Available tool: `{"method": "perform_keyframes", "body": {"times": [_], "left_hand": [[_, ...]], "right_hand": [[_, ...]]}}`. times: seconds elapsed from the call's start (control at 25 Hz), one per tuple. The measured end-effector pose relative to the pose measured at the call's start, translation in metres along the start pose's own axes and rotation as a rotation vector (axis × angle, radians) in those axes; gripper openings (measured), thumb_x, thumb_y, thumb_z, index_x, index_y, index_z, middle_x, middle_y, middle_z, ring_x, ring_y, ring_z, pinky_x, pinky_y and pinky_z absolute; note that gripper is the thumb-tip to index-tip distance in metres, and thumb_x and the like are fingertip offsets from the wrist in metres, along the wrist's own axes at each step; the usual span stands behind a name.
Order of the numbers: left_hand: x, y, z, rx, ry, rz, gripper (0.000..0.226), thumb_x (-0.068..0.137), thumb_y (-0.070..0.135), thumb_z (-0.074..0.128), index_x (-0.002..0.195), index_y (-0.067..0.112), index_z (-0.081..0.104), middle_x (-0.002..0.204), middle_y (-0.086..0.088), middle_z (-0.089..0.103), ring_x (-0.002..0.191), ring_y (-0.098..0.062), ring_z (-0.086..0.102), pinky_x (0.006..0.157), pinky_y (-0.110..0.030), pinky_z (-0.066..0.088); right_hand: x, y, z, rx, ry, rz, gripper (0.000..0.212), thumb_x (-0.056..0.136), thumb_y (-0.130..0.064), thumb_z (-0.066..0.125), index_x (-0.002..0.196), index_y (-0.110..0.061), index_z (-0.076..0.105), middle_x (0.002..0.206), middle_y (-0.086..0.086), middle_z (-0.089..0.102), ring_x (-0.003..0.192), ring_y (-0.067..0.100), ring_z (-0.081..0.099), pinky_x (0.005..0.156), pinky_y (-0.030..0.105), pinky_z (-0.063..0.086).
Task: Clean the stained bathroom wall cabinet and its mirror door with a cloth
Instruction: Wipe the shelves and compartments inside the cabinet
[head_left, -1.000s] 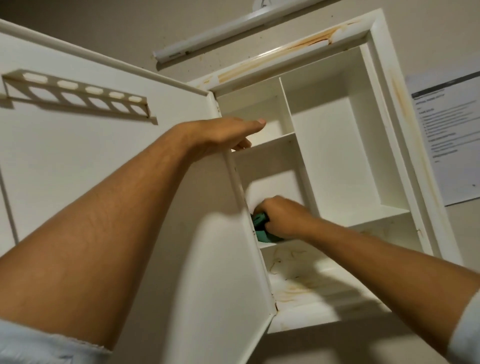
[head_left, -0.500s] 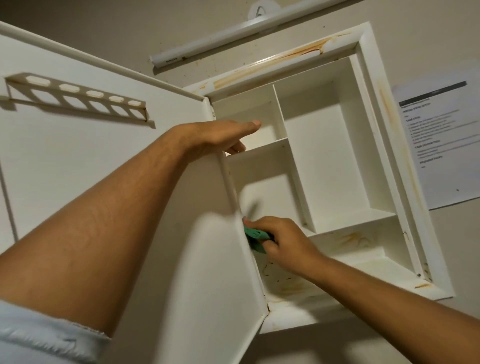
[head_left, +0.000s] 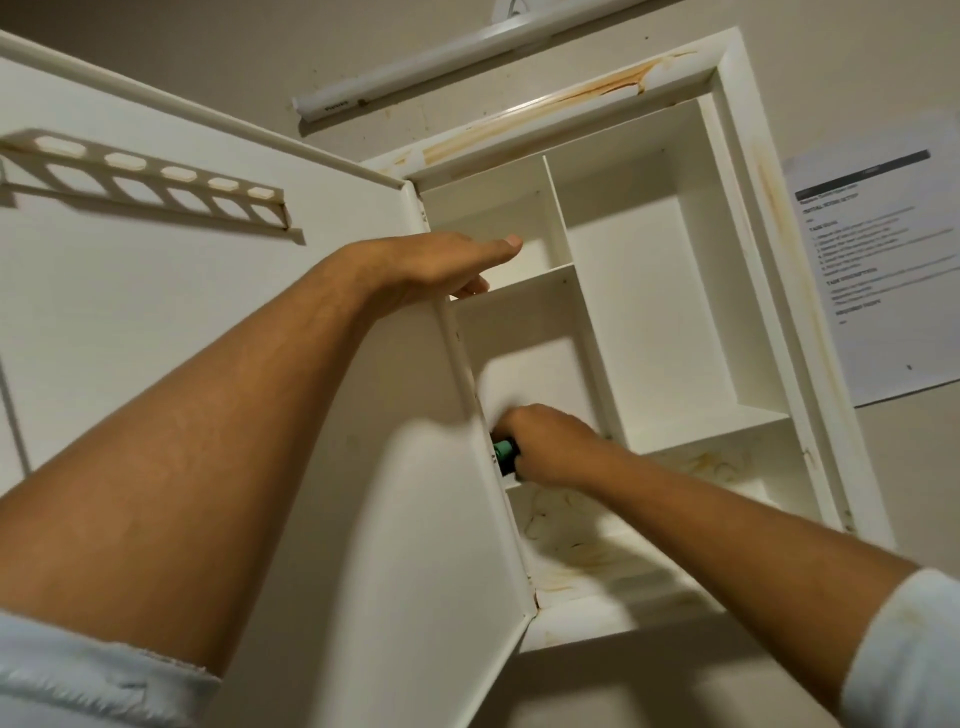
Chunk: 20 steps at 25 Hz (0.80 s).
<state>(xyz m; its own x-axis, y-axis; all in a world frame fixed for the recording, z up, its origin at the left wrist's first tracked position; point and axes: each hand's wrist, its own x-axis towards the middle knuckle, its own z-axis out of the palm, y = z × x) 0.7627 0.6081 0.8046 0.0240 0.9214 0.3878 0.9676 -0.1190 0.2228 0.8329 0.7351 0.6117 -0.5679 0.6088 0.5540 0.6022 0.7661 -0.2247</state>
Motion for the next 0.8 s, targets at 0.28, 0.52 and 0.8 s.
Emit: {"method": "perform_keyframes", "body": {"times": [0.28, 0.52, 0.8], "left_hand": [[-0.001, 0.001, 0.001, 0.035, -0.003, 0.017, 0.073, 0.103, 0.063, 0.034, 0.156, 0.014, 0.037, 0.148, -0.009, 0.055, 0.132, -0.021, 0.054, 0.105, -0.027, 0.037], [-0.005, 0.003, 0.001, 0.037, 0.01, 0.018, 0.073, 0.103, 0.063, 0.035, 0.155, 0.012, 0.039, 0.148, -0.01, 0.055, 0.132, -0.022, 0.054, 0.106, -0.028, 0.037], [0.004, -0.002, 0.0, 0.076, 0.006, 0.045, 0.074, 0.101, 0.065, 0.038, 0.152, 0.013, 0.045, 0.146, -0.009, 0.057, 0.126, -0.021, 0.057, 0.108, -0.031, 0.039]], "right_hand": [[0.013, -0.006, -0.011, -0.195, -0.169, -0.04, 0.012, 0.087, -0.01, 0.067, 0.096, -0.017, 0.069, 0.098, 0.003, 0.069, 0.088, 0.025, 0.067, 0.072, 0.034, 0.053], [0.004, -0.007, -0.016, -0.065, -0.19, -0.052, 0.017, 0.084, -0.004, 0.062, 0.079, -0.02, 0.06, 0.092, 0.003, 0.066, 0.085, 0.024, 0.061, 0.067, 0.031, 0.045], [-0.009, 0.007, -0.056, -0.325, -0.201, -0.028, 0.01, 0.093, -0.016, 0.061, 0.098, -0.014, 0.069, 0.094, 0.006, 0.067, 0.086, 0.026, 0.063, 0.07, 0.032, 0.049]]}}
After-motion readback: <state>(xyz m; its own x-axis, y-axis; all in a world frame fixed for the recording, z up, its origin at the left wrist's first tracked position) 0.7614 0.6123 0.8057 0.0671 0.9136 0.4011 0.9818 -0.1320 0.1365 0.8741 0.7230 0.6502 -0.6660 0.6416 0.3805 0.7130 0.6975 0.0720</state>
